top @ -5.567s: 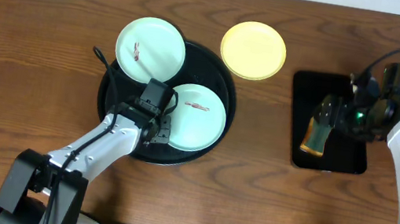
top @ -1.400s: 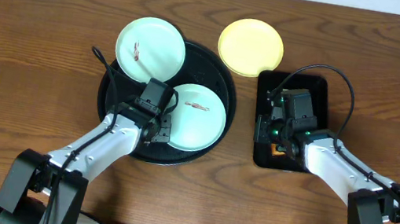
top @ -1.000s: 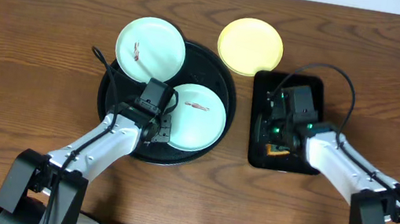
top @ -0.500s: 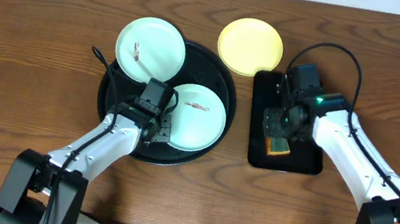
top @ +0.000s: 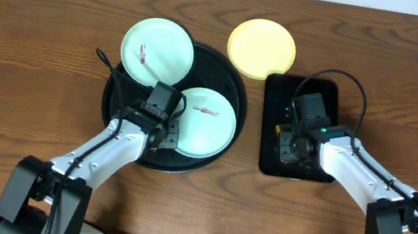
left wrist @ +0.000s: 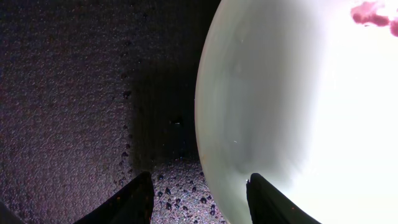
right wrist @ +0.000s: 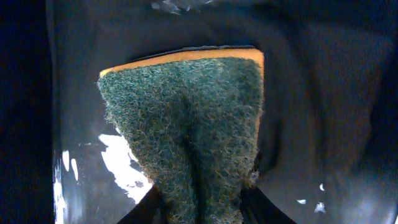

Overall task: Clean dirty plates on tray and stack at the side
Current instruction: 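Grasp the green sponge with the right gripper, then lift the sponge from the black tray with the right gripper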

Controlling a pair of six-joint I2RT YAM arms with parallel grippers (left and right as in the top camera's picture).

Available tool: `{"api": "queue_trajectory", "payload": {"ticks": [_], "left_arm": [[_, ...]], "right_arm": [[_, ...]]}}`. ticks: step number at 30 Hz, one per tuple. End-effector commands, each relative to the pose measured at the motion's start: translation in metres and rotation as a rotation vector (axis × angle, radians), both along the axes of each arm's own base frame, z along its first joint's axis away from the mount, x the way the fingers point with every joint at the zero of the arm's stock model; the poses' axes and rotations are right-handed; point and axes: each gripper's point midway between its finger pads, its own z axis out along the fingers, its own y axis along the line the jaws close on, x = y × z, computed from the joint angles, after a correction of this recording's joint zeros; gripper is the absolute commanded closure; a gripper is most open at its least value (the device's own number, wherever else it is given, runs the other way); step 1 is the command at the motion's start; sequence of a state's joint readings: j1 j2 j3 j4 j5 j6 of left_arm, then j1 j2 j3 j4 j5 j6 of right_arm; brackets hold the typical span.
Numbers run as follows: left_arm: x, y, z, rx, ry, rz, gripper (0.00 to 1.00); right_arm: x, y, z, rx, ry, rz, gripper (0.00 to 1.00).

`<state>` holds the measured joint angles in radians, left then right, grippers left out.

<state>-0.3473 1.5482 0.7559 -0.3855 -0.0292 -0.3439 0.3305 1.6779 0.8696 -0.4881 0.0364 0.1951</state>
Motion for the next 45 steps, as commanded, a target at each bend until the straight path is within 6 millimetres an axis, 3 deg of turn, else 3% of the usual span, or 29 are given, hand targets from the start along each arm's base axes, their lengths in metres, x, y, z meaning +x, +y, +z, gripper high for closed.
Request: {"api": "queue_trajectory", "payload": {"ticks": [1, 7, 10, 12, 13, 20, 23, 26, 36, 45], "left_arm": [[-0.002, 0.002, -0.002, 0.002, 0.008, 0.013, 0.50], [-0.002, 0.002, -0.002, 0.002, 0.008, 0.013, 0.50], [-0.002, 0.002, -0.002, 0.002, 0.009, 0.013, 0.50], [-0.002, 0.002, -0.002, 0.002, 0.008, 0.013, 0.50], [-0.002, 0.002, -0.002, 0.002, 0.008, 0.013, 0.50], [-0.002, 0.002, -0.002, 0.002, 0.009, 0.013, 0.50], [-0.002, 0.002, -0.002, 0.002, 0.009, 0.013, 0.50], [-0.002, 0.002, -0.002, 0.002, 0.009, 0.013, 0.50], [-0.002, 0.002, -0.002, 0.002, 0.008, 0.013, 0.50], [0.000, 0.001, -0.001, -0.002, -0.003, 0.013, 0.49]], "right_arm": [[0.011, -0.012, 0.004, -0.040, -0.043, -0.031, 0.74], [0.022, -0.021, 0.008, -0.027, -0.068, -0.067, 0.70], [0.017, -0.016, 0.006, 0.003, -0.043, -0.056, 0.53], [0.016, -0.012, 0.006, 0.018, -0.037, -0.049, 0.53], [0.016, -0.012, 0.006, 0.019, -0.038, -0.049, 0.47], [0.020, -0.022, 0.008, 0.000, -0.052, -0.073, 0.47], [0.018, -0.023, 0.007, -0.002, -0.044, -0.077, 0.29], [0.014, -0.025, 0.006, -0.008, -0.026, -0.078, 0.20], [0.014, -0.025, 0.003, -0.010, -0.032, -0.078, 0.36], [0.009, -0.027, -0.008, -0.004, -0.044, -0.090, 0.40]]}}
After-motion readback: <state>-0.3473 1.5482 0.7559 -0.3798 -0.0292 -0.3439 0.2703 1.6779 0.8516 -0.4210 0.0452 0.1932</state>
